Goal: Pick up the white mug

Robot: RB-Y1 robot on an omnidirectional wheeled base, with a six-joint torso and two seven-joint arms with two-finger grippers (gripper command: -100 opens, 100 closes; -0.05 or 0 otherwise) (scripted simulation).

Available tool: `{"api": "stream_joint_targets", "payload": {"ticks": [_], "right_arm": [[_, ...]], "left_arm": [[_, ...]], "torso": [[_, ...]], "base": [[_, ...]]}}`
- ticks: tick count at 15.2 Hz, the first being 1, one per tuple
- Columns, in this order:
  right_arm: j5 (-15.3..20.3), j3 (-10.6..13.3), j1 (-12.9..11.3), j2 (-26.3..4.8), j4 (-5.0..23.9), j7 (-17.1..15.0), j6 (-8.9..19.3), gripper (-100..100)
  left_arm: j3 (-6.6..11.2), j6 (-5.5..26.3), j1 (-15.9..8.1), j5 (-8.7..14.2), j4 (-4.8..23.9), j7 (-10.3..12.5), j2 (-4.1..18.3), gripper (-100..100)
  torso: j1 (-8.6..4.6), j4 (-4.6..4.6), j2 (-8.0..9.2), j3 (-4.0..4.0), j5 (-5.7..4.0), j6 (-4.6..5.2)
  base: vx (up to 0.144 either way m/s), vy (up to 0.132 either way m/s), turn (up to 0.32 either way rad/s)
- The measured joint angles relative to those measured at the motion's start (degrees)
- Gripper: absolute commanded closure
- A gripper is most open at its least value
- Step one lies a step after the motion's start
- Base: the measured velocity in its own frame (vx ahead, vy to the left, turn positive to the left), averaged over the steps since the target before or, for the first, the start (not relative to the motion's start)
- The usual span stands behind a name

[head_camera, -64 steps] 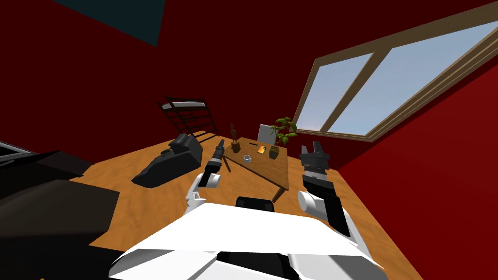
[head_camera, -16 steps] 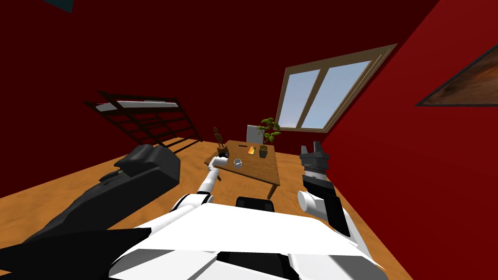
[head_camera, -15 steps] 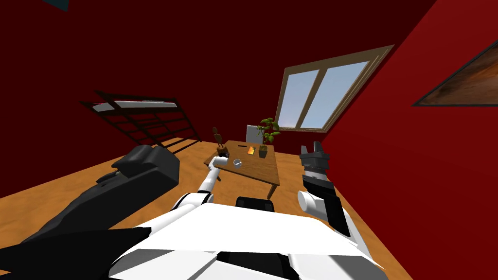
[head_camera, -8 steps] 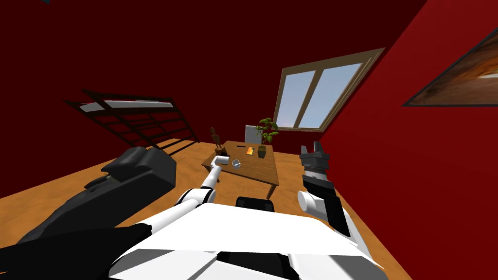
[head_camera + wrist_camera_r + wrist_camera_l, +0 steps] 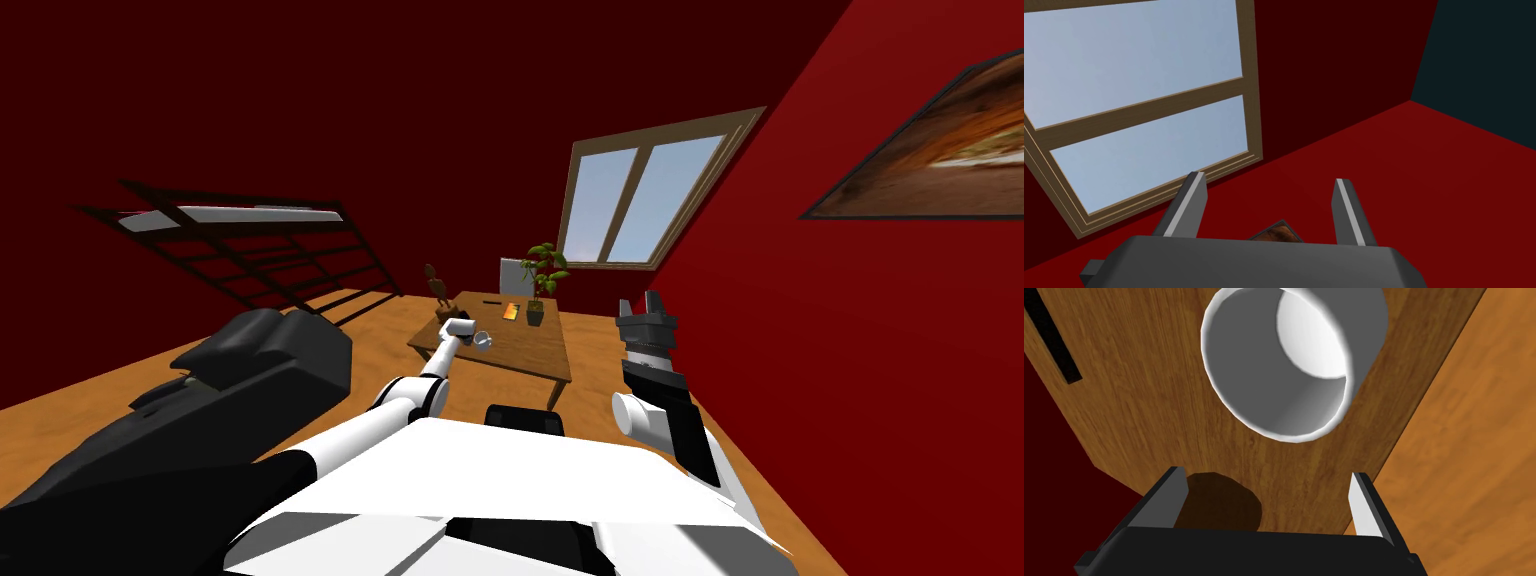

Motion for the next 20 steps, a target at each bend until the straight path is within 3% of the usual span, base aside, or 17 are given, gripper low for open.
{"api": "stream_joint_targets", "payload": {"ticks": [11, 13, 16, 20], "right_arm": [[0.0, 0.0, 0.0, 0.0, 0.0, 0.0, 0.0, 0], [0.0, 0.0, 0.0, 0.0, 0.0, 0.0, 0.0, 0], [0.0, 0.0, 0.0, 0.0, 0.0, 0.0, 0.0, 0], [0.0, 0.0, 0.0, 0.0, 0.0, 0.0, 0.0, 0]], "left_arm": [[1.1, 10.8, -6.4, 1.6, 11.6, 0.5, -1.0, -100], [1.14, 12.7, -6.4, 1.7, 11.7, 0.6, -1.3, -100], [1.45, 14.1, -8.1, 2.2, 15.3, 0.6, -1.1, -100], [1.35, 14.1, -7.4, 2.3, 15.9, 0.6, -1.4, -100]], "torso": [[0.05, 0.0, -0.04, -0.02, 0.01, 0.01], [0.07, 0.0, -0.01, 0.0, 0.01, 0.0], [0.1, -0.01, -0.05, -0.03, 0.02, -0.01], [0.03, -0.01, -0.01, -0.01, 0.01, -0.02]], "base": [[0.03, 0.013, -0.055], [0.027, 0.024, -0.03], [0.04, 0.03, -0.031], [0.027, 0.008, -0.002]]}}
